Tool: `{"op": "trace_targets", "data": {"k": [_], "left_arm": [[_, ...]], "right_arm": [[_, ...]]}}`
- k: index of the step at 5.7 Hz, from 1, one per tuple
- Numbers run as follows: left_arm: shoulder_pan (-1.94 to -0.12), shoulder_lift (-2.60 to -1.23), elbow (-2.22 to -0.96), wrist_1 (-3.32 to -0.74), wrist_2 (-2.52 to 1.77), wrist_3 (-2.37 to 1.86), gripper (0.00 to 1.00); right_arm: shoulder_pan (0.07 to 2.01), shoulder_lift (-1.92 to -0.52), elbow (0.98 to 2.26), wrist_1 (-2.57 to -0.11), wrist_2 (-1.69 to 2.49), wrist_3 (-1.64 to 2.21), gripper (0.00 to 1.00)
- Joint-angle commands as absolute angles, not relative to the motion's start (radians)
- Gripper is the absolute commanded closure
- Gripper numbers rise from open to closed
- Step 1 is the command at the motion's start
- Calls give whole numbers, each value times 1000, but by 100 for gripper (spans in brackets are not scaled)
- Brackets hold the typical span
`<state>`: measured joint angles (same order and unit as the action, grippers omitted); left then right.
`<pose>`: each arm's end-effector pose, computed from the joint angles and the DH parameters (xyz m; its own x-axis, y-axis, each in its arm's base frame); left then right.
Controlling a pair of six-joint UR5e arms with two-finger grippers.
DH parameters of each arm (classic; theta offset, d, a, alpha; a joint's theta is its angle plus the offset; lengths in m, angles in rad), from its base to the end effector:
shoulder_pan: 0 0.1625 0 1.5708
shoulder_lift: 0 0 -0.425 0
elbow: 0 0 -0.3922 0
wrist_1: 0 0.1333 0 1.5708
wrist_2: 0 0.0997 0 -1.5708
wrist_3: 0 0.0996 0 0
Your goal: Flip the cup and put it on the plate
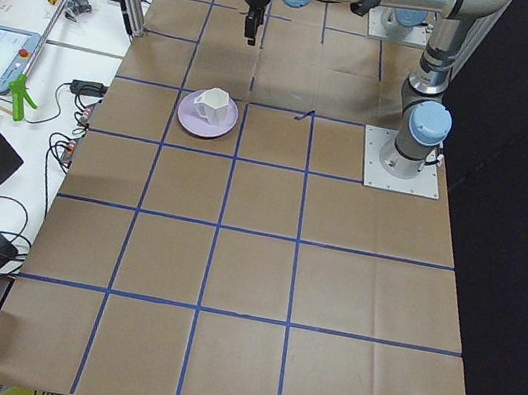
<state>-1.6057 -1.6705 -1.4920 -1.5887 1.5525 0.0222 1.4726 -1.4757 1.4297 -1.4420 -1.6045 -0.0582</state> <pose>-0.1535 -0.5251 0.4738 -0.9982 0.0563 0.0191 0.0570 0.9976 0.0384 0.0780 -0.5335 0.4962 -0.9989 0.0374 0.0287 0.0397 0.9956 0.0845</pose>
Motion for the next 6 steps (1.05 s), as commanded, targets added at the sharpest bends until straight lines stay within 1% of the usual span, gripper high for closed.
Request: {"op": "trace_targets", "data": {"k": [1,3,4,6], "left_arm": [[-1600,-1602,-1521,-1629,1565,14,1],[-1589,-1571,-1529,-1612,1560,101,1],[-1583,-1572,-1529,-1562,1559,95,1],[-1563,-1574,-1529,-1560,1549,97,1]], "right_arm": [[1473,-1476,1430,-1442,-1605,-58,0],[1473,-1476,1430,-1442,-1605,-58,0],[1473,-1476,1430,-1442,-1605,-58,0],[1473,-1476,1430,-1442,-1605,-58,0]]}}
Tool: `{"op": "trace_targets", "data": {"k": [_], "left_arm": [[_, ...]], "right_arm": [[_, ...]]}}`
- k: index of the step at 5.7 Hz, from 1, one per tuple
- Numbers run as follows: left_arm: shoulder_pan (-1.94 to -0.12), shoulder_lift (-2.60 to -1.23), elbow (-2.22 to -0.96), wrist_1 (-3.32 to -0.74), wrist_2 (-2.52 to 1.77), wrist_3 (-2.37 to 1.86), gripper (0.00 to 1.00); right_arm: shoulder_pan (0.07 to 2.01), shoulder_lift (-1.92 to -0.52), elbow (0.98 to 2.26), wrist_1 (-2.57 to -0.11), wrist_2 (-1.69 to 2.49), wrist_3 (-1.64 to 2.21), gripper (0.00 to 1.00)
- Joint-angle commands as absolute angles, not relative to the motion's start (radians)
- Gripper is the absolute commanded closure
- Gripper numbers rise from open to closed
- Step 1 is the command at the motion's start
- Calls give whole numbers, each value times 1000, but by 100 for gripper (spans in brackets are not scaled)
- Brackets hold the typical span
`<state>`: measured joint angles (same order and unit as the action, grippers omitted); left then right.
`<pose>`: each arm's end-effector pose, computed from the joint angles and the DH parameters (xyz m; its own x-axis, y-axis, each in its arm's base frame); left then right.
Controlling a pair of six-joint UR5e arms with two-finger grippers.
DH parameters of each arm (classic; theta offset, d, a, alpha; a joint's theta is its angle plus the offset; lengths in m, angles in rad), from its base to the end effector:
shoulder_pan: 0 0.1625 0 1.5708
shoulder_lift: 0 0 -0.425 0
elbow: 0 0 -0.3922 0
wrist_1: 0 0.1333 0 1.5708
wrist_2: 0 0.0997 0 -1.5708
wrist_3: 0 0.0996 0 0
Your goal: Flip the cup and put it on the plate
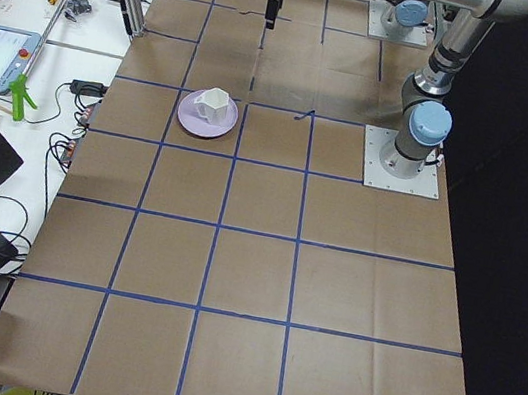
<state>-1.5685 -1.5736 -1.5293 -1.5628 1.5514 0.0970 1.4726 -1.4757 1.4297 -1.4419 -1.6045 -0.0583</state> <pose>-0.1341 -0.4976 0.5078 -0.9953 0.0954 0.0148 0.0945 0.9943 -0.0483 0.0780 -0.5335 0.4962 -0.9989 0.0373 0.0287 0.0396 0.9956 0.0846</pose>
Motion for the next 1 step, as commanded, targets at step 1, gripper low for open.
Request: {"op": "trace_targets", "data": {"k": [1], "left_arm": [[-1563,-1574,-1529,-1562,1549,95,1]], "right_arm": [[1473,-1476,1430,-1442,-1605,-58,0]]}}
